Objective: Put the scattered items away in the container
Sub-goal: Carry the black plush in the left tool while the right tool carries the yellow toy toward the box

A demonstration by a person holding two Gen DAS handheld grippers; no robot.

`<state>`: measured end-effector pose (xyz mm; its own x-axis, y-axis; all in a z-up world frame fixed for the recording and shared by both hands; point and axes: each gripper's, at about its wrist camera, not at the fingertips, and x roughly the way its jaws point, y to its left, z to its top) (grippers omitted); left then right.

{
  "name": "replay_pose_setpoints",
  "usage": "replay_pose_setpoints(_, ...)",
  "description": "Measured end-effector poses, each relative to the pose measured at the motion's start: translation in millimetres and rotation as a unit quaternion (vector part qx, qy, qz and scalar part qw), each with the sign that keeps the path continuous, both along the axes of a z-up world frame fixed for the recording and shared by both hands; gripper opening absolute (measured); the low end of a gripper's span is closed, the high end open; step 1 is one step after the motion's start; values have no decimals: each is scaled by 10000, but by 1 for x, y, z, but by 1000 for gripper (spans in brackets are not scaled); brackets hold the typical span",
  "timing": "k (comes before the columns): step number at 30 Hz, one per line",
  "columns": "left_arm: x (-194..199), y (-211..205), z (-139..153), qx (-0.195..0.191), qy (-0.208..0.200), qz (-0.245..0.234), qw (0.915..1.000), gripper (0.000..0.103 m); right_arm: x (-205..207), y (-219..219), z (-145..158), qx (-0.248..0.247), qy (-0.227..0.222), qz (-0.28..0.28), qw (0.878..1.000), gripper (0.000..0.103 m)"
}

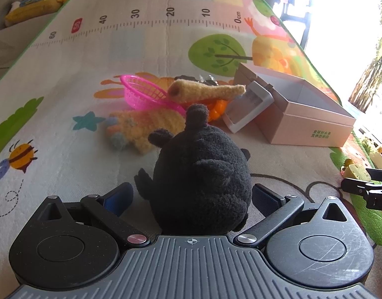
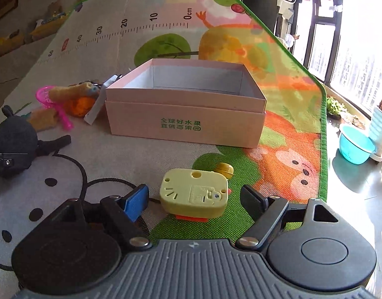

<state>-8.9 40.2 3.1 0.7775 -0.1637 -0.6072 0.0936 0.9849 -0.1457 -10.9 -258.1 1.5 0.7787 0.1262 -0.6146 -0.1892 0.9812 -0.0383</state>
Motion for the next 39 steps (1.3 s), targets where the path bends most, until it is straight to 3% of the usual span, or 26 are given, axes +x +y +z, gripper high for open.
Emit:
replay_pose_setpoints(1,-1,0,1,-19,-26,-9,10000,103,-1,1,-1,-37,16,50,10000,56)
replay_pose_setpoints(6,-6,-9,4,194,-58,-229,9995,103,-13,11,2,180,-75,475,9987,56)
replay_pose_setpoints(11,3,-7,6,251,3,-37,9997,103,-35,31,5,132,-274,1035,9942,56)
replay_pose_setpoints(17,5,-12,5,364,3,-193,9992,102,-35,26,6,268,-238,923,9951,56)
replay_pose_setpoints(19,5,-15,3,448,10,-209,9988,93,-34,24,5,285,-229,884,9954,56)
replay_pose_setpoints(20,6,-16,3,480,29,-180,9987,77,-34,24,5,276,-237,870,9955,56)
replay_pose_setpoints(24,7,-13,3,447,8,-177,9988,76,-34,24,5,276,-237,808,9961,56)
replay_pose_setpoints(28,-8,-25,10,311,-1,-737,9968,75,-34,23,4,286,-223,764,9964,56)
replay_pose_setpoints(33,-30,-50,12,268,39,-1537,9877,77,-33,24,5,223,-215,765,9966,57)
replay_pose_setpoints(39,-35,-61,7,275,90,-1659,9857,86,-30,29,4,82,-141,838,9963,74)
